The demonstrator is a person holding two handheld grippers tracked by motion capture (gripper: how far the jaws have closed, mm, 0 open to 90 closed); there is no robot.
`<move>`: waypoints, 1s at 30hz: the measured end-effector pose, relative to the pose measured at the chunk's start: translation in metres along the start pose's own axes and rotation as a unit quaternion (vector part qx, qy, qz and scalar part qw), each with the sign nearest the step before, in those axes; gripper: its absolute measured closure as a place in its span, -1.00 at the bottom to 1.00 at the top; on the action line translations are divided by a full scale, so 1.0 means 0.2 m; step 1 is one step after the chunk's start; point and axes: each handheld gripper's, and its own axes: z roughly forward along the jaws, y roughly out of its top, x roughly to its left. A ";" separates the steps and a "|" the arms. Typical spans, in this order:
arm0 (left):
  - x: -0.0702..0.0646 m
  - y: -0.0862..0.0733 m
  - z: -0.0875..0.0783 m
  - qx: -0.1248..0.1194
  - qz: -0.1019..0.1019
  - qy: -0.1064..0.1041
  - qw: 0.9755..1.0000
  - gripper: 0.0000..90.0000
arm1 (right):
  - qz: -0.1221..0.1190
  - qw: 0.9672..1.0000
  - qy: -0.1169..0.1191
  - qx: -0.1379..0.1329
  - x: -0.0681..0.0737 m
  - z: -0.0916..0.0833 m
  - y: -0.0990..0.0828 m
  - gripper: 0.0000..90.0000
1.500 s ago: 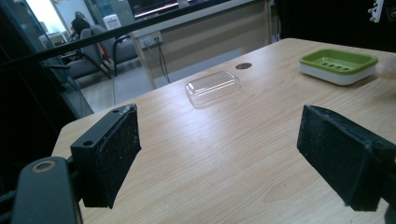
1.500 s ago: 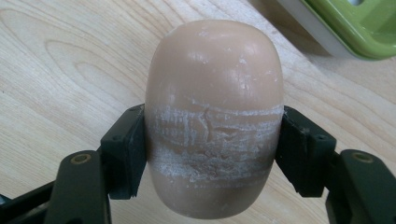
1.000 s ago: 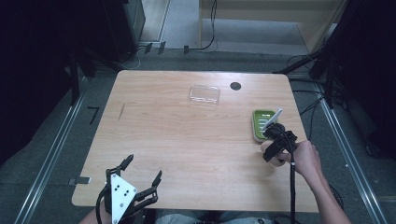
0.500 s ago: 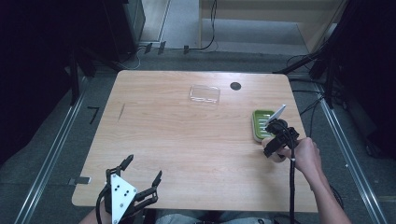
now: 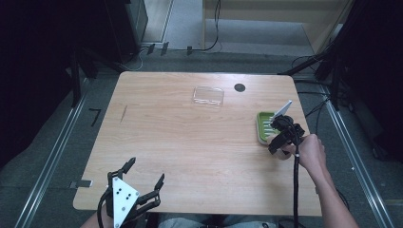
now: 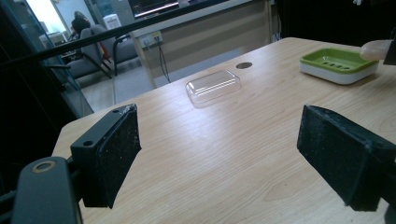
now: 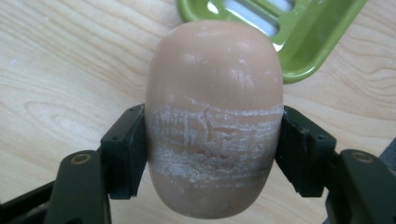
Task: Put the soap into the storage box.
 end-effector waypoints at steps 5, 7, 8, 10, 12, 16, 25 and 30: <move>0.00 0.00 0.00 0.001 0.002 -0.001 1.000 -0.69 | 0.009 1.000 -0.002 0.003 -0.02 0.01 0.03 -0.26; 0.00 0.00 0.00 0.001 0.002 -0.001 1.000 -0.69 | 0.007 1.000 -0.002 0.004 -0.03 0.01 0.04 -0.26; 0.00 0.00 0.00 0.001 0.002 -0.001 1.000 -0.69 | 0.010 1.000 -0.001 0.004 -0.03 0.01 0.05 -0.26; 0.00 0.00 0.00 0.001 0.002 -0.001 1.000 -0.69 | 0.011 1.000 0.000 0.001 -0.04 0.00 0.06 -0.26; 0.00 0.00 0.00 0.001 0.001 0.000 1.000 -0.69 | 0.012 1.000 0.000 -0.002 -0.04 0.00 0.07 -0.26; 0.00 0.00 0.00 0.001 0.002 -0.001 1.000 -0.69 | 0.015 1.000 -0.001 -0.006 -0.05 -0.02 0.09 -0.26; 0.00 0.00 0.00 0.001 0.001 -0.001 1.000 -0.69 | 0.012 1.000 0.000 -0.012 -0.06 -0.05 0.14 -0.26; 0.00 0.00 0.00 0.001 0.000 -0.001 1.000 -0.69 | 0.016 1.000 0.003 -0.017 -0.09 -0.06 0.17 -0.26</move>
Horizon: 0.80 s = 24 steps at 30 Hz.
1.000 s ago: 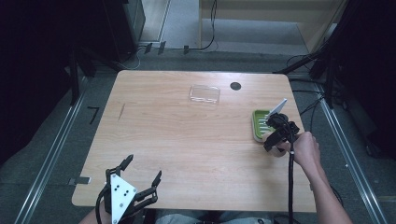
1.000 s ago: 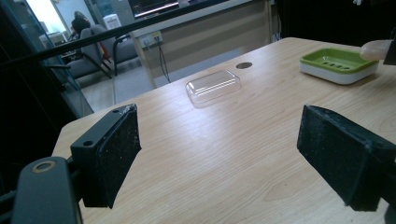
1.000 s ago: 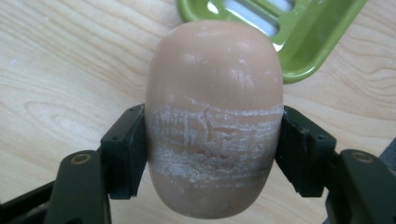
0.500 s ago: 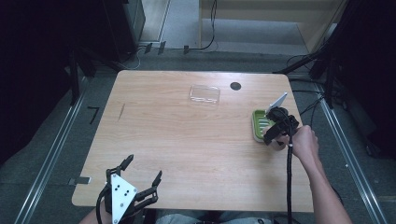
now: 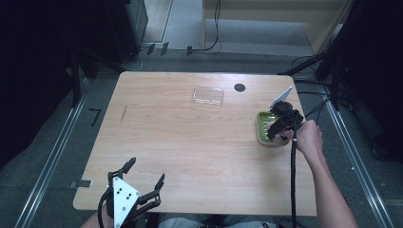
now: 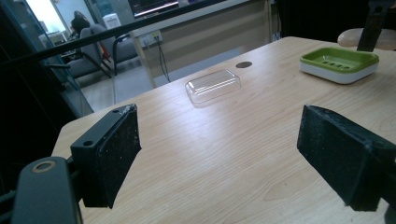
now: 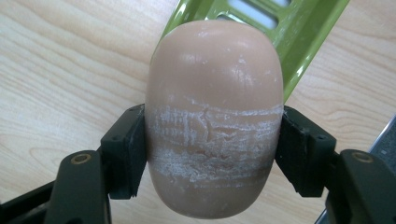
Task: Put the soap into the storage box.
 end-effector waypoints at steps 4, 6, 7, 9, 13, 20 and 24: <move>0.00 0.00 0.00 0.000 0.000 0.000 1.000 -0.69 | 0.003 1.000 0.001 0.002 -0.01 0.01 0.02 -0.26; 0.00 0.00 0.00 0.001 0.000 0.000 1.000 -0.69 | 0.003 1.000 -0.001 0.002 -0.02 0.01 0.03 -0.26; 0.00 0.00 0.00 0.001 0.000 0.000 1.000 -0.69 | 0.006 1.000 0.002 0.002 -0.02 0.01 0.03 -0.26; 0.00 0.00 0.00 0.001 0.000 0.000 1.000 -0.69 | 0.005 1.000 0.006 -0.002 -0.03 0.01 0.03 -0.26; 0.00 0.00 0.00 0.001 0.000 0.001 1.000 -0.69 | 0.012 1.000 0.013 -0.010 -0.04 0.01 0.05 -0.26; 0.00 0.00 0.00 0.000 -0.001 0.001 1.000 -0.69 | 0.023 0.999 0.020 -0.019 -0.05 0.01 0.09 -0.26; 0.00 0.00 0.00 0.000 -0.002 0.001 1.000 -0.69 | 0.028 0.999 0.018 -0.021 -0.04 0.01 0.10 -0.26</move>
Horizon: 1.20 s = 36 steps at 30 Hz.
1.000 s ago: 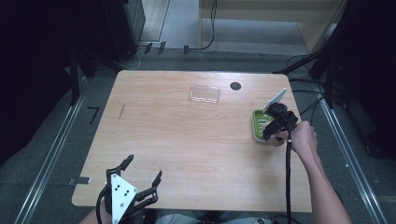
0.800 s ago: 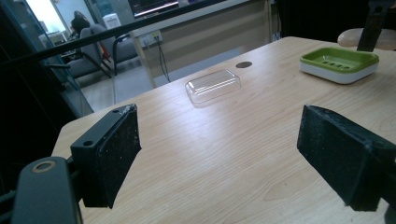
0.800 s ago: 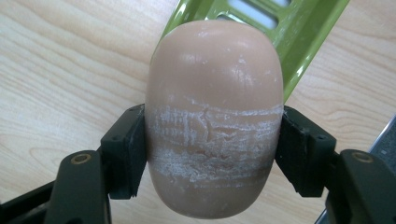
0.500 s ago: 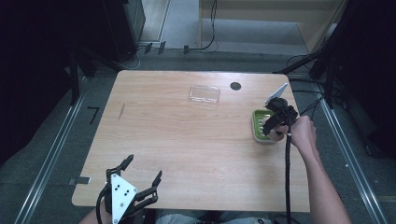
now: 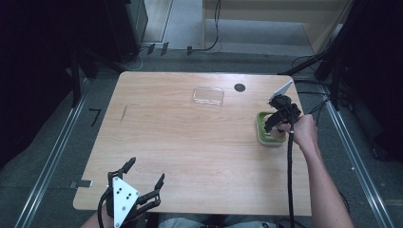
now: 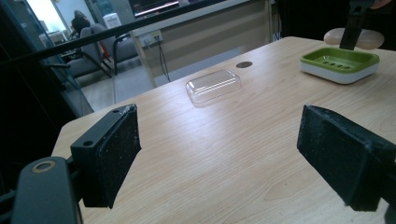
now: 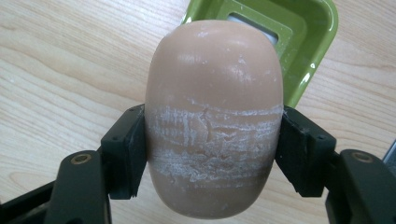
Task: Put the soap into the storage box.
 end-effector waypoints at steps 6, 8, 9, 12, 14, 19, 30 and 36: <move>0.00 0.00 0.00 0.000 0.000 0.000 1.000 -0.69 | 0.016 1.000 0.003 -0.005 -0.01 0.01 0.02 -0.26; 0.00 0.00 0.00 0.000 -0.001 0.000 1.000 -0.69 | 0.021 1.000 0.007 -0.009 -0.02 0.01 0.03 -0.26; 0.00 0.00 0.00 0.000 0.000 0.000 1.000 -0.69 | 0.024 1.000 0.010 -0.010 -0.02 0.02 0.04 -0.26; 0.00 0.00 0.00 0.000 -0.001 0.000 1.000 -0.69 | 0.034 0.999 0.013 -0.016 -0.03 0.02 0.05 -0.26; 0.00 0.00 0.00 0.000 -0.003 0.000 1.000 -0.69 | 0.040 0.999 0.008 -0.016 -0.03 0.03 0.06 -0.26; 0.00 0.00 0.00 0.000 -0.002 0.000 1.000 -0.69 | 0.055 0.998 0.006 -0.015 -0.03 0.06 0.07 -0.26; 0.00 0.00 0.00 0.000 -0.001 0.000 1.000 -0.69 | 0.096 0.995 0.008 -0.018 -0.08 0.12 0.08 -0.26; 0.00 0.00 0.00 0.001 -0.001 0.001 1.000 -0.69 | 0.101 0.995 0.007 -0.014 -0.08 0.15 0.08 -0.26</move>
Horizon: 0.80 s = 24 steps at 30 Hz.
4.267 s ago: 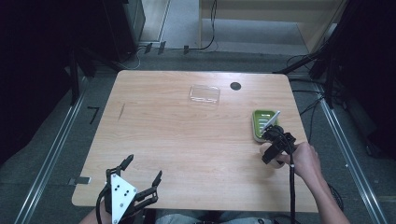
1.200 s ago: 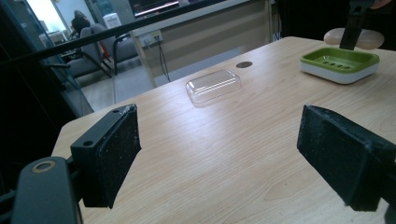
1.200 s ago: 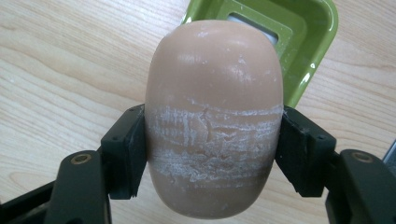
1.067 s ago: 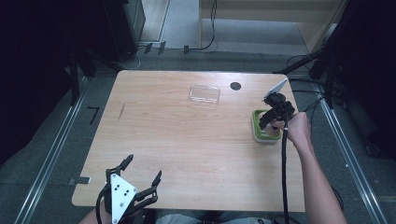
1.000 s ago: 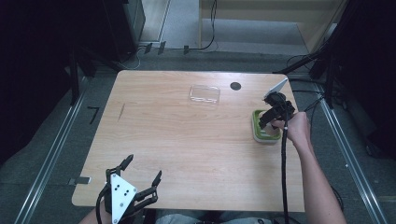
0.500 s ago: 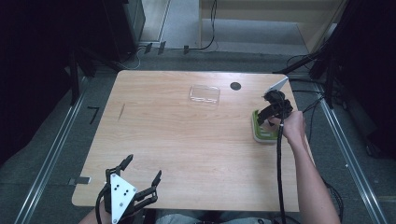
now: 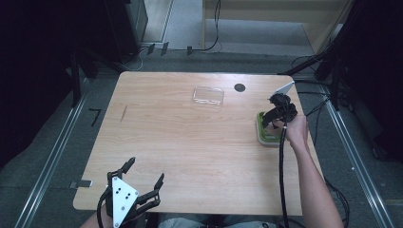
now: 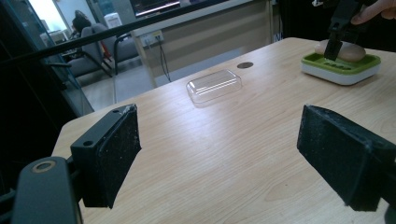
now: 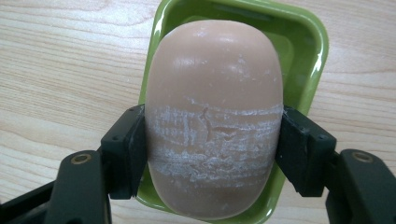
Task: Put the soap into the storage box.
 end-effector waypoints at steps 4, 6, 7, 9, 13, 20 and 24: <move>0.00 0.00 0.00 0.000 -0.001 0.000 1.000 -0.69 | 0.001 1.000 -0.002 0.001 0.00 0.01 0.00 -0.26; 0.00 0.00 0.00 0.000 -0.001 0.000 1.000 -0.69 | 0.000 1.000 -0.003 0.001 -0.01 0.02 0.00 -0.26; 0.00 0.00 0.00 0.000 -0.001 0.000 1.000 -0.69 | 0.003 1.000 -0.003 0.001 -0.01 0.02 0.00 -0.26; 0.00 0.00 0.00 -0.001 0.000 -0.001 1.000 -0.69 | 0.001 1.000 -0.004 0.002 -0.01 0.03 0.00 -0.26; 0.00 0.00 0.00 0.000 0.000 0.000 1.000 -0.69 | 0.002 1.000 -0.005 0.002 0.00 0.04 0.01 -0.26; 0.00 0.00 0.00 -0.001 0.000 -0.001 1.000 -0.69 | 0.008 1.000 -0.009 0.003 -0.01 0.05 0.01 -0.26; 0.00 0.00 0.00 -0.001 0.001 -0.001 1.000 -0.69 | 0.009 1.000 -0.007 0.005 -0.01 0.07 0.01 -0.26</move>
